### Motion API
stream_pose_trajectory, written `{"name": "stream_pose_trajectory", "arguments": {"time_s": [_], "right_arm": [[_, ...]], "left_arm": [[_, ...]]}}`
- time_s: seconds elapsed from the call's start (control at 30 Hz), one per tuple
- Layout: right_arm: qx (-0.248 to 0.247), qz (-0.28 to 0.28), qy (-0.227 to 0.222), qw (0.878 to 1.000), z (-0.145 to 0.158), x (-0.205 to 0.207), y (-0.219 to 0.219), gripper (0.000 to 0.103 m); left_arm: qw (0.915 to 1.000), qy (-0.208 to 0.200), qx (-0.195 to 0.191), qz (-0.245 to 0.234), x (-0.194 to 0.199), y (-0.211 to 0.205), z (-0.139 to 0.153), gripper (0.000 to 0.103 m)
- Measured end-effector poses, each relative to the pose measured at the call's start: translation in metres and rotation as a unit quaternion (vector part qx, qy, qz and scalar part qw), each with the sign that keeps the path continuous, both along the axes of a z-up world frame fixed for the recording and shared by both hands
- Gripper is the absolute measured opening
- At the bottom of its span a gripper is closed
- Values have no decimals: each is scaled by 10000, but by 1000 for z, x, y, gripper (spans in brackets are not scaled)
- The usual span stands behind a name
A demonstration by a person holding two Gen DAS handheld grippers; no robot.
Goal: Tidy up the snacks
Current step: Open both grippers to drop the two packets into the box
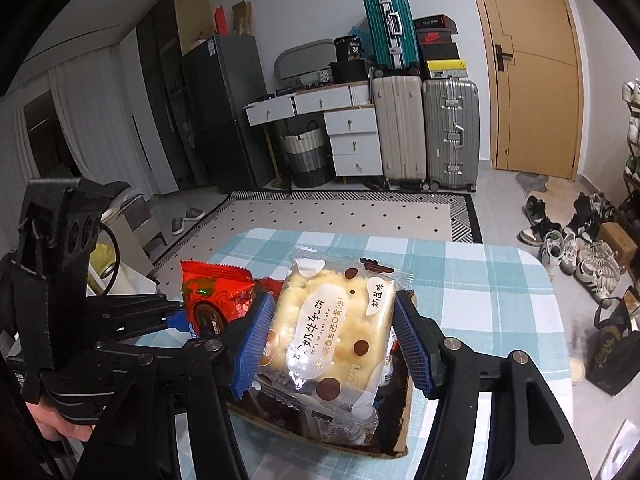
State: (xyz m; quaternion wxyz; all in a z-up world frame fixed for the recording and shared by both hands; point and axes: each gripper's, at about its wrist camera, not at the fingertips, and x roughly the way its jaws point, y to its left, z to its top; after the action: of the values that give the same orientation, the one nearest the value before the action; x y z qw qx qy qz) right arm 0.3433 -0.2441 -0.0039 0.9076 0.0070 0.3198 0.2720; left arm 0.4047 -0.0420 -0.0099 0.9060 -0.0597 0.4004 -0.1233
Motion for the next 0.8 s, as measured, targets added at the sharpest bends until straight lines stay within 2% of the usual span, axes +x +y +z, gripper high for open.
{"name": "stream_pose_trajectory", "arguments": {"time_s": [0.27, 0.3, 0.33, 0.4, 0.43, 0.8], "right_arm": [[-17, -54, 82, 10000, -20, 16, 5, 62], [-9, -62, 87, 9999, -22, 18, 5, 62], [4, -61, 91, 9999, -24, 19, 5, 62], [11, 30, 207, 9998, -27, 23, 7, 76], [67, 90, 213, 9997, -28, 23, 6, 85], [177, -14, -236, 9996, -12, -1, -10, 86]], "left_arm": [[10000, 53, 49, -16, 20, 5, -19, 36], [9999, 45, 69, -73, 22, 5, -21, 42], [9998, 60, 136, -164, 24, 2, -23, 59], [9991, 68, 389, -156, 27, -1, -27, 83], [9991, 30, 414, -122, 26, -1, -27, 83], [9994, 9, 354, 7, 12, 14, -24, 84]]}}
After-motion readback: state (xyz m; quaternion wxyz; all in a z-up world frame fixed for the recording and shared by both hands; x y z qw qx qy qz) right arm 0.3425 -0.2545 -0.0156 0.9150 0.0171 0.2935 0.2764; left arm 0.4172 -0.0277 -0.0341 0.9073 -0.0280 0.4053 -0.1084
